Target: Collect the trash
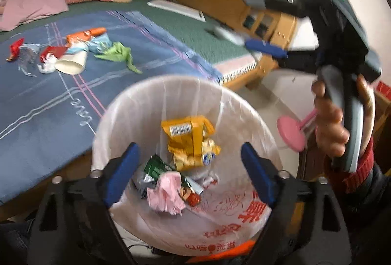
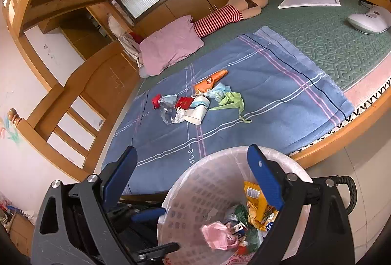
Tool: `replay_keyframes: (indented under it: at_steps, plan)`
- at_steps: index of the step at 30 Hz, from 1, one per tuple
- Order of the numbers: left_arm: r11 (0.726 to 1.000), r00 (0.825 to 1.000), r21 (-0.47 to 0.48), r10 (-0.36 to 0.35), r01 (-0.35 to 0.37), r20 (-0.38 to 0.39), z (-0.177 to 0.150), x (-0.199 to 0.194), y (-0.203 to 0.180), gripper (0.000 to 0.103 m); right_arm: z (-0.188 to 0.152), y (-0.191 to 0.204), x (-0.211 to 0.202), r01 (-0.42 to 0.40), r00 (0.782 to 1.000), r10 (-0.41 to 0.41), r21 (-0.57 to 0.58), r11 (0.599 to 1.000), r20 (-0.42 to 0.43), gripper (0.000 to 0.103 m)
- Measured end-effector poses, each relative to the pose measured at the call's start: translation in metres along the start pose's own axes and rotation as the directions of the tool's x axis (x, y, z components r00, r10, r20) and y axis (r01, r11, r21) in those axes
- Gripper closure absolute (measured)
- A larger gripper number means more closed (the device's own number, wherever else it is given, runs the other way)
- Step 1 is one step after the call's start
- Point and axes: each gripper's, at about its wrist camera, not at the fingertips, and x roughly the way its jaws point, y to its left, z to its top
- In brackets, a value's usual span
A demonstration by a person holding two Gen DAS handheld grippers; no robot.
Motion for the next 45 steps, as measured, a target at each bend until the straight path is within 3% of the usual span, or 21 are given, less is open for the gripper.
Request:
replay_keyframes:
  at_steps: [4, 6, 7, 9, 12, 13, 15, 19, 22, 24, 25, 28, 32, 37, 40, 41, 43, 45]
  plan:
    - [0.990, 0.992, -0.125, 0.082, -0.070, 0.094, 0.007, -0.016, 0.024, 0.012, -0.001, 0.000, 0.002, 0.006, 1.000, -0.006, 0.001, 1.000, -0.005, 0.013]
    - [0.967, 0.975, -0.198, 0.185, -0.159, 0.119, 0.010, -0.022, 0.038, 0.011, -0.002, 0.001, 0.004, 0.012, 1.000, -0.012, -0.006, 1.000, -0.012, 0.013]
    - [0.937, 0.948, -0.239, 0.292, -0.256, 0.126, 0.010, -0.027, 0.045, 0.011, -0.002, 0.002, 0.005, 0.014, 1.000, -0.014, -0.008, 1.000, -0.013, 0.013]
    - [0.889, 0.900, -0.262, 0.417, -0.375, 0.129, 0.012, -0.032, 0.050, 0.011, -0.003, 0.004, 0.007, 0.019, 1.000, -0.019, -0.015, 1.000, -0.015, 0.013]
    - [0.841, 0.845, -0.279, 0.515, -0.464, 0.144, 0.012, -0.039, 0.054, 0.010, -0.004, 0.008, 0.009, 0.028, 1.000, -0.028, -0.033, 0.999, -0.010, 0.013]
    - [0.817, 0.819, -0.286, 0.554, -0.501, 0.151, 0.012, -0.041, 0.054, 0.008, -0.004, 0.010, 0.009, 0.034, 0.999, -0.034, -0.042, 0.999, -0.004, 0.013]
    - [0.794, 0.793, -0.292, 0.589, -0.533, 0.154, 0.011, -0.044, 0.056, 0.007, -0.006, 0.016, 0.008, 0.075, 0.997, -0.073, -0.072, 0.995, 0.021, 0.013]
    - [0.787, 0.793, -0.299, 0.594, -0.539, 0.136, 0.012, -0.039, 0.063, 0.006, -0.009, 0.028, 0.007, 0.208, 0.977, -0.199, -0.130, 0.969, 0.082, 0.010]
    - [0.777, 0.786, -0.297, 0.607, -0.556, 0.118, 0.008, -0.040, 0.066, 0.006, -0.010, 0.030, 0.008, 0.246, 0.967, -0.232, -0.154, 0.957, 0.103, 0.006]
    - [0.767, 0.779, -0.299, 0.618, -0.567, 0.106, 0.005, -0.039, 0.068, 0.006, -0.009, 0.027, 0.011, 0.218, 0.975, -0.208, -0.159, 0.963, 0.081, 0.006]
    - [0.765, 0.779, -0.307, 0.618, -0.566, 0.104, 0.005, -0.040, 0.069, 0.006, -0.010, 0.024, 0.014, 0.162, 0.987, -0.157, -0.152, 0.975, 0.043, 0.006]
    - [0.765, 0.782, -0.318, 0.614, -0.559, 0.103, 0.005, -0.041, 0.072, 0.006, -0.009, 0.018, 0.019, 0.119, 0.993, -0.118, -0.127, 0.985, 0.014, 0.006]
    - [0.750, 0.770, -0.316, 0.633, -0.581, 0.084, 0.002, -0.038, 0.076, 0.006, -0.011, 0.021, 0.024, 0.122, 0.992, -0.123, -0.135, 0.983, 0.002, 0.006]
    - [0.742, 0.771, -0.337, 0.633, -0.580, 0.067, 0.001, -0.037, 0.083, 0.006, -0.013, 0.024, 0.027, 0.123, 0.992, -0.125, -0.148, 0.981, -0.008, 0.006]
    - [0.753, 0.786, -0.328, 0.616, -0.571, 0.044, 0.010, -0.036, 0.094, 0.006, -0.011, 0.025, 0.031, 0.123, 0.992, -0.127, -0.147, 0.981, -0.016, 0.006]
    - [0.747, 0.782, -0.325, 0.622, -0.579, 0.035, 0.014, -0.035, 0.098, 0.006, -0.006, 0.027, 0.035, 0.133, 0.990, -0.139, -0.151, 0.979, -0.027, 0.006]
    - [0.687, 0.727, -0.324, 0.686, -0.650, -0.003, 0.027, -0.034, 0.112, 0.006, 0.007, 0.032, 0.046, 0.152, 0.986, -0.161, -0.161, 0.975, -0.044, 0.006]
    - [0.577, 0.622, -0.317, 0.781, -0.752, -0.053, 0.044, -0.030, 0.136, 0.006, 0.016, 0.036, 0.056, 0.154, 0.985, -0.165, -0.170, 0.973, -0.055, 0.006]
